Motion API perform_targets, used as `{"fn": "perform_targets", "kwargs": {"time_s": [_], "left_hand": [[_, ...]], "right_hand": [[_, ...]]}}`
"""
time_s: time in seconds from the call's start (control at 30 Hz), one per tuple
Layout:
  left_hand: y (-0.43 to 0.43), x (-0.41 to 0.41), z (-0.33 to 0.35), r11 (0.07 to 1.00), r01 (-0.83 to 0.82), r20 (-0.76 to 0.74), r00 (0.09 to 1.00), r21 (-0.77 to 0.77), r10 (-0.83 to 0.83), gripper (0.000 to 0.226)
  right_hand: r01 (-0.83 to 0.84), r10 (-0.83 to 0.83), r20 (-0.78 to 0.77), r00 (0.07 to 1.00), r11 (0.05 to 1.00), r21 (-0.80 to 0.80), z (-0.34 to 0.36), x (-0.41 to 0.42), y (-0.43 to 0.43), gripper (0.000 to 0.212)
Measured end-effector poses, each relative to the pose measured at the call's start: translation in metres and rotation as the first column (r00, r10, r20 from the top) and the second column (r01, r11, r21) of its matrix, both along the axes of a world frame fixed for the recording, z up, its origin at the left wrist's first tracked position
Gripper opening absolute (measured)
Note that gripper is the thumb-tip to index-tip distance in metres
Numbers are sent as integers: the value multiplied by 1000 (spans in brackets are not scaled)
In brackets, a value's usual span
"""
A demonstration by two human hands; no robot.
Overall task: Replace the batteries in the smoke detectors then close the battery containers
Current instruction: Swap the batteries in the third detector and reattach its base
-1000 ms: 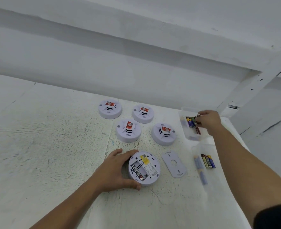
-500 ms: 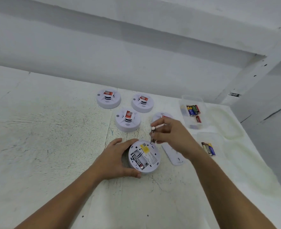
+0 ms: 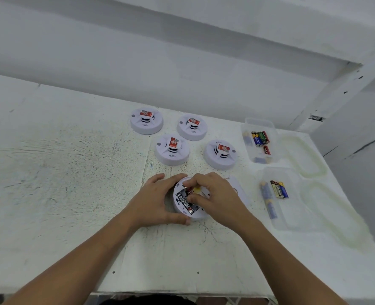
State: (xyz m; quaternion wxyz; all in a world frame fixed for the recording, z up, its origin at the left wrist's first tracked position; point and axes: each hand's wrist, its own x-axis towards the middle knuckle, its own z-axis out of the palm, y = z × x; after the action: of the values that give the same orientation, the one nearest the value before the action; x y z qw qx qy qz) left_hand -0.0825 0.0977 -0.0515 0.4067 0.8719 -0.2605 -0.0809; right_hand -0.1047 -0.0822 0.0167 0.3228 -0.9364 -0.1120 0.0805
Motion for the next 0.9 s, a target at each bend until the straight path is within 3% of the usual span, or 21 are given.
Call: {"fn": "perform_targets", "kwargs": {"time_s": [0.13, 0.3, 0.53, 0.73, 0.9], "left_hand": [[-3, -2, -1, 1000, -13, 18, 1000, 14, 13, 113], [-8, -6, 2, 999, -46, 74, 996, 5, 46, 93], [-7, -7, 0, 999, -33, 119, 992, 19, 31, 90], [-6, -6, 0, 999, -32, 111, 993, 23, 29, 89], [-6, -6, 0, 999, -37, 120, 992, 34, 33, 89]], "right_hand": [[-57, 58, 21, 998, 998, -27, 0, 2, 1, 20], [-112, 114, 23, 993, 992, -64, -1, 6, 0, 22], [-181, 176, -50, 983, 978, -106, -5, 12, -6, 20], [-113, 111, -60, 992, 993, -36, -8, 9, -8, 11], [0, 0, -92, 996, 1000, 7, -17, 2, -1, 21]]}}
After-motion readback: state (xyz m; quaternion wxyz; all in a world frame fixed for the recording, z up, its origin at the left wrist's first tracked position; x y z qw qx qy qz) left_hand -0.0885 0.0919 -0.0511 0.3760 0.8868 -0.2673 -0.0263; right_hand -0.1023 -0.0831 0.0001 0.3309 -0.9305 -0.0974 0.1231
